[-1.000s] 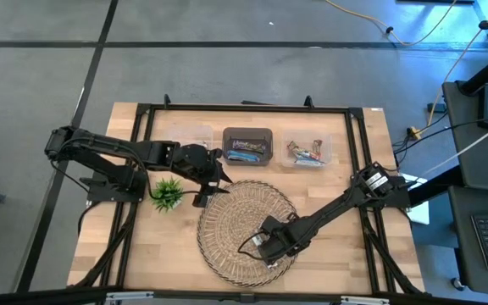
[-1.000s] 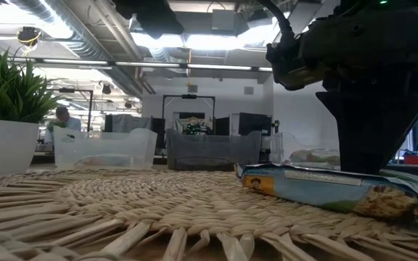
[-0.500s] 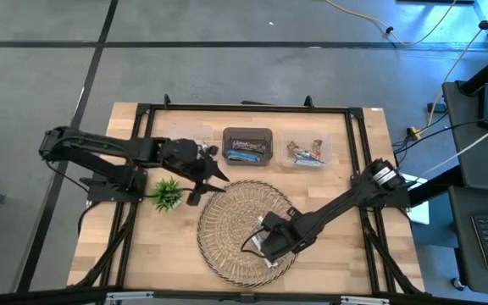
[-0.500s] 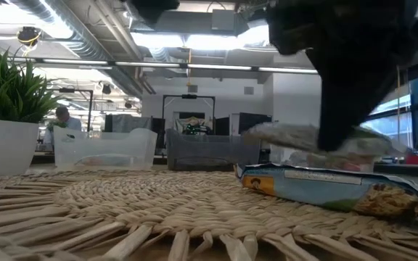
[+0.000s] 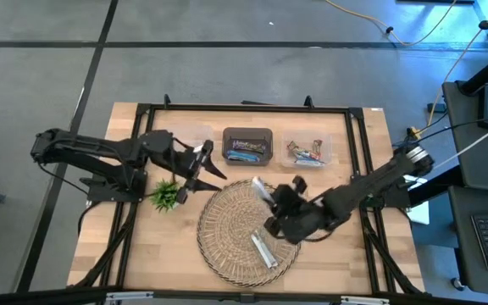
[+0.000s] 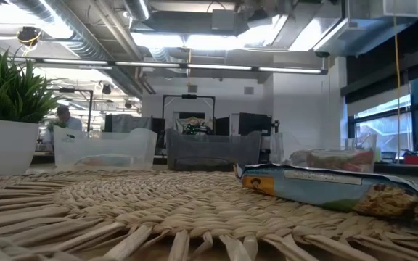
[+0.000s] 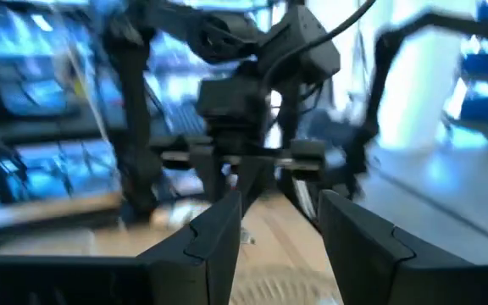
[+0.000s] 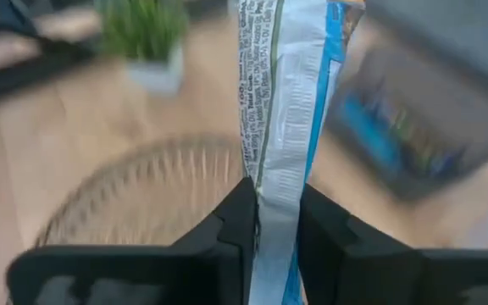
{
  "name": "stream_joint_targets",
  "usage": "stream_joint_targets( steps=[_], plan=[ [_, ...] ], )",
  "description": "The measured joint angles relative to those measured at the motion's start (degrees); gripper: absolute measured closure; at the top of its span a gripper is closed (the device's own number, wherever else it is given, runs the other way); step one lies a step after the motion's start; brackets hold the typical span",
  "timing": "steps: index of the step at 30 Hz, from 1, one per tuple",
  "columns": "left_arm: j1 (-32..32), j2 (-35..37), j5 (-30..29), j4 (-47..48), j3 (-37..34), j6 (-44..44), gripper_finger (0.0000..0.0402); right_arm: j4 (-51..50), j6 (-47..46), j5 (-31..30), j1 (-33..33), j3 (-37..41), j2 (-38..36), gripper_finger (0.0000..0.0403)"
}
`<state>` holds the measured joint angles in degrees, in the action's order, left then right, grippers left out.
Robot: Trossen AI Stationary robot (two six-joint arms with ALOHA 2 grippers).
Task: Pick and place Granola Bars by type
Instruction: Put the yellow granola bar into the left transparent bin
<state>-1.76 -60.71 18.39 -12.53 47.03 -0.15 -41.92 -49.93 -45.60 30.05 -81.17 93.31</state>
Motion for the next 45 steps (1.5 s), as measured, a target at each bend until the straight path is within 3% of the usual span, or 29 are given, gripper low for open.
stream_joint_targets(
  steps=[4,7,12,16,22,27,30,35,45],
  plan=[
    [0.04,-1.06,-6.28,-14.84,-6.18,-3.6,0.0249,5.09,10.94,-6.6,-0.44,-0.07,-4.6,0.0338],
    [0.0,-1.58,-10.76,-20.9,-8.49,-5.98,0.0249,11.23,18.74,-9.24,-1.61,-0.07,-5.99,0.0329],
    [0.0,-2.22,-13.79,-21.63,-9.08,-5.72,0.0249,24.7,34.4,-6.39,-4.84,-0.07,-5.03,0.033],
    [0.0,-2.18,-13.45,-21.61,-9.08,-5.08,0.0249,29.06,41.36,-1.68,-7.72,-0.07,-4.43,0.0339],
    [0.0,-2.18,-9.82,-21.69,-9.08,-6.78,0.0234,29.6,41.34,5.1,-10.81,-0.07,-4.4,0.0329],
    [-0.02,-2.18,-7.94,-21.81,-9.08,-6.34,0.0187,33.02,43.57,8.34,-11.8,-0.07,-3.51,0.0336],
    [-0.02,-2.18,-10.86,-21.49,-9.05,-6.54,0.0153,33.92,44.21,10.12,-12.06,-0.07,-3.34,0.0339],
    [0.0,-2.18,-20.85,-21.26,-9.05,-8.59,0.0119,34.09,44.26,10.9,-12.27,-0.07,-3.33,0.0331],
    [0.0,-2.18,-22.71,-20.18,-9.03,-13.11,0.0114,34.05,44.24,10.87,-14.1,-0.04,-2.2,0.0338]
  ],
)
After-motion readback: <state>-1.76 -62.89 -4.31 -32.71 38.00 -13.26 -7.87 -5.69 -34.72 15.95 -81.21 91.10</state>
